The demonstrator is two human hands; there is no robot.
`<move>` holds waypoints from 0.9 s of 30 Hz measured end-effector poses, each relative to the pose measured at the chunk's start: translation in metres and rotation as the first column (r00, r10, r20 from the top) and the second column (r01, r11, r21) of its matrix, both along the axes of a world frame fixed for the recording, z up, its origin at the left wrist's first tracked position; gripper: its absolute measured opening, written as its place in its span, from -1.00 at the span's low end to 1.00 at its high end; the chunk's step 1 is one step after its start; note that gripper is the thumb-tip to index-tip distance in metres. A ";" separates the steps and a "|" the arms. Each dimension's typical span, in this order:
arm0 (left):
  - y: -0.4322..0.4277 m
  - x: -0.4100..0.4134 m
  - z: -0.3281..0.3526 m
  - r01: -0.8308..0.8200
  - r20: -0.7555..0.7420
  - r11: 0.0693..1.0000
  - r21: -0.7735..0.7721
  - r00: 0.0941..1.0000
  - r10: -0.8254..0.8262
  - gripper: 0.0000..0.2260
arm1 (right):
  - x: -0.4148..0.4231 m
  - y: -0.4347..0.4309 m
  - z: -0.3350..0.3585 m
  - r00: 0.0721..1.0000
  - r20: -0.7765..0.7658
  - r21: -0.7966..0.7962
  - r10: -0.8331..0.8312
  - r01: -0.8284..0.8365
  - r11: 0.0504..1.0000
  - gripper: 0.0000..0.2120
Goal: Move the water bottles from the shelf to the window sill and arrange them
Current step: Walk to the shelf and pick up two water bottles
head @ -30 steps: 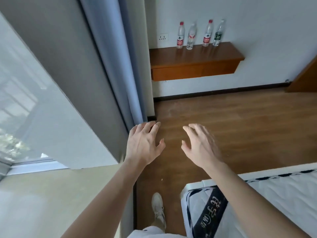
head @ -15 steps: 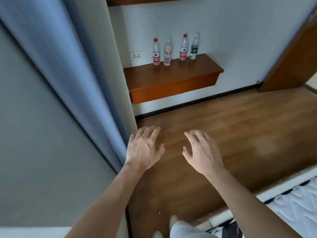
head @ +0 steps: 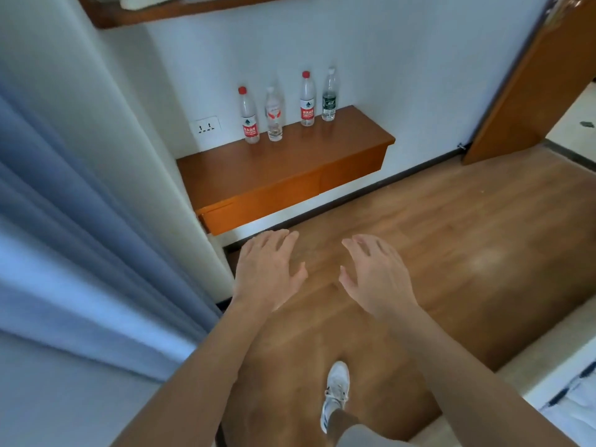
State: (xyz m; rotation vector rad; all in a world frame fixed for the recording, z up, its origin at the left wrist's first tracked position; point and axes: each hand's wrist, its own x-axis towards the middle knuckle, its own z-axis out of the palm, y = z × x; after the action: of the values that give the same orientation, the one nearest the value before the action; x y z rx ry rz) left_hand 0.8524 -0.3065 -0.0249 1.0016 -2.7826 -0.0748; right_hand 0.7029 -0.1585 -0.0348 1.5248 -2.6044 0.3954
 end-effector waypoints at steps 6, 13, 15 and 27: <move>-0.068 -0.101 0.000 -0.026 -0.011 1.000 0.017 1.000 0.026 -0.49 | -0.102 -0.073 0.007 1.000 0.017 0.040 -0.017 0.016 0.999 -0.51; -0.130 -0.178 0.005 -0.046 -0.052 0.999 0.016 0.998 0.047 -0.52 | -0.187 -0.142 0.018 0.999 0.034 0.038 0.027 -0.028 0.999 -0.52; -0.148 -0.192 0.007 -0.054 -0.055 0.998 0.010 0.997 0.054 -0.51 | -0.205 -0.162 0.017 0.999 0.019 0.044 0.034 -0.035 0.998 -0.52; -0.306 -0.261 -0.023 -0.183 -0.021 0.983 0.022 0.983 0.184 -0.47 | -0.292 -0.329 -0.010 0.993 0.052 0.062 0.105 -0.108 0.992 -0.51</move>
State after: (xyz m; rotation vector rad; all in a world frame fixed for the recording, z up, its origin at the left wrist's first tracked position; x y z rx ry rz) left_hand 0.5918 -0.6130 -0.0482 1.2489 -2.6596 -0.0888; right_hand 0.4110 -0.4879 -0.0452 1.7019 -2.6040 0.3649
